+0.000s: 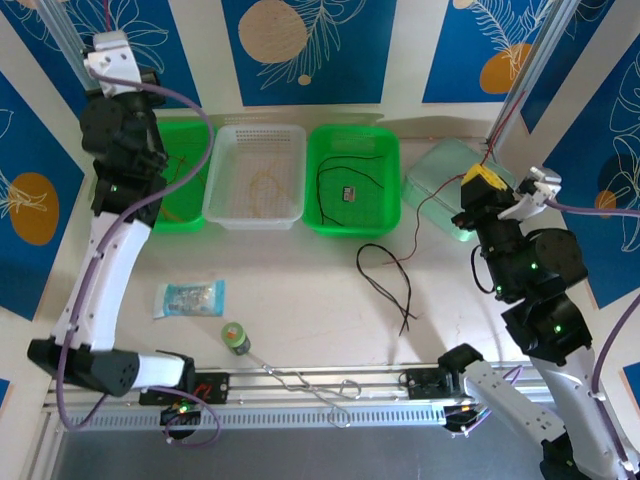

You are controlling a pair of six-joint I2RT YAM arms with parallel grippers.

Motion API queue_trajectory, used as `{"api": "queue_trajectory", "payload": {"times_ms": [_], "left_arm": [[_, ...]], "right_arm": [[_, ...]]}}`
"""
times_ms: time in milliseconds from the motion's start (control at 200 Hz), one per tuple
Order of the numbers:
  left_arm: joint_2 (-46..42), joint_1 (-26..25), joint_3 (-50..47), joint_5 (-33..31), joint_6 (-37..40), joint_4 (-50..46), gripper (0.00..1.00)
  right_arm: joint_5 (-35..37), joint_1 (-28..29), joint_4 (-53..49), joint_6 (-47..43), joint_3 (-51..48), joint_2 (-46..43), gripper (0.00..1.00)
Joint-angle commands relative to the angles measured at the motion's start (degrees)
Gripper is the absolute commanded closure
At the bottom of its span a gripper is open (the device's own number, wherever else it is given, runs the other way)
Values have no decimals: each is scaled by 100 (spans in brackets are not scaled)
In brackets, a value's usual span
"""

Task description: Untangle the cables

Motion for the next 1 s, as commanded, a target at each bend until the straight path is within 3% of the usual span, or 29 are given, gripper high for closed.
{"api": "queue_trajectory", "payload": {"times_ms": [0, 160, 470, 715, 845, 991], "left_arm": [[243, 414, 331, 492, -611, -96, 100], [623, 992, 904, 851, -1091, -561, 100], [1026, 1621, 1438, 1263, -1721, -807, 100], [1498, 1684, 1991, 1578, -1982, -987, 100], [1690, 1691, 2438, 2045, -2304, -1195, 100], [1905, 1693, 2886, 1996, -2281, -1329, 100]], "right_arm": [[-447, -194, 288, 0, 231, 119, 100], [-959, -326, 334, 278, 432, 505, 100], [-1238, -408, 258, 175, 924, 979, 100], [-1279, -577, 168, 196, 916, 935, 100], [-1353, -692, 135, 197, 950, 953, 100], [-1520, -838, 194, 340, 968, 1028, 100]]}}
